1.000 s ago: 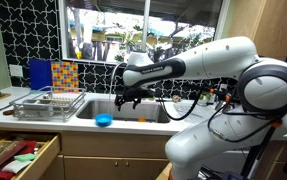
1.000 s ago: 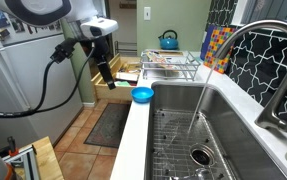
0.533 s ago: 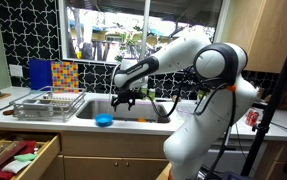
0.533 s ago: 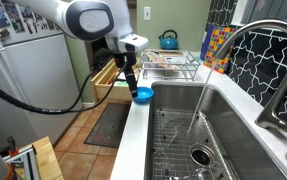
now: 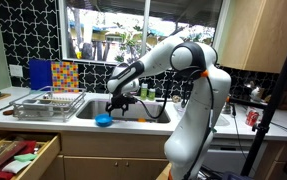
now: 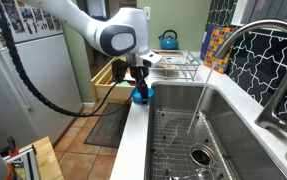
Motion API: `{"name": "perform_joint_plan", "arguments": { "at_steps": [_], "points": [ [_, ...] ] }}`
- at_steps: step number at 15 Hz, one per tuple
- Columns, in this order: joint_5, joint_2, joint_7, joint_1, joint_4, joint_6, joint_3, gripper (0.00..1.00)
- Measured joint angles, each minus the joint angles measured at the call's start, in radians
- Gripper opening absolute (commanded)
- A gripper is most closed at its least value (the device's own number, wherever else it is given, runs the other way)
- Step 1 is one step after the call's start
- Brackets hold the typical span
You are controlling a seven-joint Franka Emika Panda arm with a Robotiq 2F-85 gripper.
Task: Put the blue bowl under the running faucet then place it back on the counter
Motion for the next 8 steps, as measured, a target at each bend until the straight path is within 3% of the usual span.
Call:
{"name": "perform_joint_plan", "arguments": {
  "at_steps": [8],
  "points": [
    [0.016,0.1,0.0,0.053,0.058,0.002,-0.051,0.08]
  ]
}}
